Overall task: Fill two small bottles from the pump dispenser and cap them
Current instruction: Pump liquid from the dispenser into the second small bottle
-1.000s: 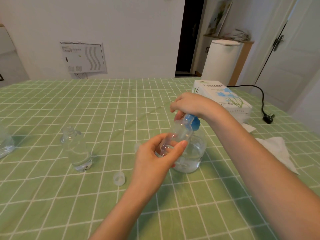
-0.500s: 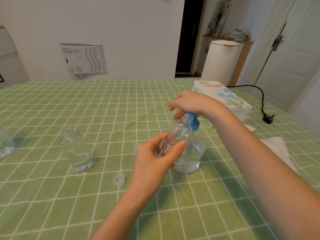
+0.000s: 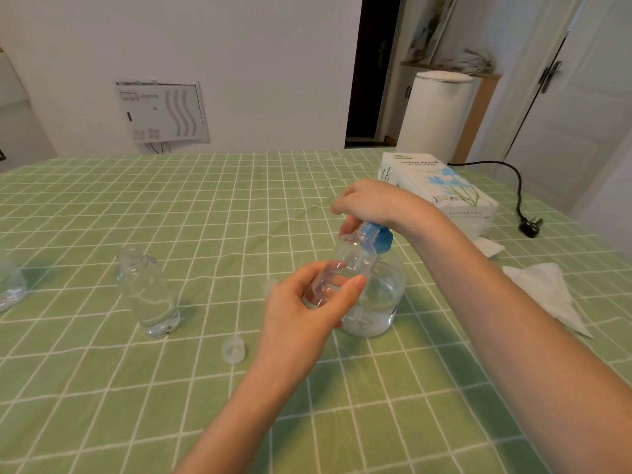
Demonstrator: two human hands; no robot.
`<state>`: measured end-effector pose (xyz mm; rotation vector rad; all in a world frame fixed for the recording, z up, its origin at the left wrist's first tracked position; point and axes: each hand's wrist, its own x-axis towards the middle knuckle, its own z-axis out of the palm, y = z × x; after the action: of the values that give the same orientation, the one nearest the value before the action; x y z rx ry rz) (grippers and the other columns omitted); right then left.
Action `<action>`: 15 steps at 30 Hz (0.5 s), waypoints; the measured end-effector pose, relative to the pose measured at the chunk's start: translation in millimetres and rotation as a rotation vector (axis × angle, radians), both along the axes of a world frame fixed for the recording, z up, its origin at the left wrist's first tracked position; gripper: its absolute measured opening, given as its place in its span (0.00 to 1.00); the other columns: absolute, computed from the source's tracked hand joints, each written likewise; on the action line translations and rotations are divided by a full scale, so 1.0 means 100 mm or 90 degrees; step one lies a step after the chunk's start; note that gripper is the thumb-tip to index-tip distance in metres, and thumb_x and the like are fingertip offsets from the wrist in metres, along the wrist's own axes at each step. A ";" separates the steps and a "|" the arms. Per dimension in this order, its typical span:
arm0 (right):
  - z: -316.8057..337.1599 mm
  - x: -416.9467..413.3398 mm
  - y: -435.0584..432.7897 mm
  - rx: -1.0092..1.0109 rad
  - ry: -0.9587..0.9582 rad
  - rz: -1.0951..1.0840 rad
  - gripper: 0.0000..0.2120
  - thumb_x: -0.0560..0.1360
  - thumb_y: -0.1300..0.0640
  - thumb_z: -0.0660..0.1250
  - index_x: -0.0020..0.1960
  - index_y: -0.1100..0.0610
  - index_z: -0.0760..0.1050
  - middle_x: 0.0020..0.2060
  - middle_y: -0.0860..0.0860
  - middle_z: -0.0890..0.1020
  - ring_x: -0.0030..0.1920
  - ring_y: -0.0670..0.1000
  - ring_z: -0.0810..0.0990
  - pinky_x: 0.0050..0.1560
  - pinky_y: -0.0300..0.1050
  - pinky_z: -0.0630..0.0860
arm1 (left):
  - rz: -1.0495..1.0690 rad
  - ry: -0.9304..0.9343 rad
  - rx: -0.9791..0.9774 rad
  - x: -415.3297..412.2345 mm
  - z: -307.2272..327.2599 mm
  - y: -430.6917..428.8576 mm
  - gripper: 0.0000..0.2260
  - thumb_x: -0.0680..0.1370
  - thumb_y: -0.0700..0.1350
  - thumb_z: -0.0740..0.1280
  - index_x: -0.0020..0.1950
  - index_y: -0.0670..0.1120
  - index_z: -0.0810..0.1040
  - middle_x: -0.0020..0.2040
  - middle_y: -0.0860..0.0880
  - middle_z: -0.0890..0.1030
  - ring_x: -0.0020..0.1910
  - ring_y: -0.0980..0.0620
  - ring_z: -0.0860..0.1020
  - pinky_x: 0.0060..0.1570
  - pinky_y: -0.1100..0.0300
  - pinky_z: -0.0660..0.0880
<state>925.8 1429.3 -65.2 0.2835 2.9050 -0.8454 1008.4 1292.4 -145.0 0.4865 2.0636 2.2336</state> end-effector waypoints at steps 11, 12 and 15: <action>0.07 -0.01 0.01 0.001 -0.005 0.007 0.18 0.77 0.53 0.60 0.61 0.63 0.73 0.54 0.60 0.83 0.49 0.55 0.81 0.53 0.50 0.76 | -0.001 0.005 0.000 0.00 0.01 0.01 0.10 0.70 0.47 0.72 0.50 0.51 0.81 0.34 0.57 0.82 0.31 0.61 0.78 0.29 0.71 0.74; 0.07 -0.01 0.01 -0.002 -0.004 0.006 0.18 0.77 0.53 0.60 0.62 0.63 0.74 0.55 0.60 0.82 0.47 0.54 0.80 0.57 0.52 0.75 | -0.003 0.005 -0.001 0.00 0.01 0.01 0.10 0.70 0.47 0.72 0.50 0.51 0.81 0.34 0.57 0.82 0.31 0.62 0.78 0.29 0.71 0.74; 0.06 0.00 0.00 -0.008 -0.005 0.003 0.18 0.77 0.54 0.60 0.61 0.64 0.74 0.55 0.61 0.82 0.43 0.53 0.75 0.60 0.56 0.73 | 0.000 0.005 -0.002 0.01 0.01 0.01 0.08 0.69 0.48 0.72 0.48 0.53 0.81 0.34 0.57 0.83 0.31 0.62 0.78 0.29 0.71 0.73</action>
<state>926.1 1429.5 -58.7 0.2789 2.8914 -0.8586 1009.2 1293.6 -143.7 0.4956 2.0705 2.2328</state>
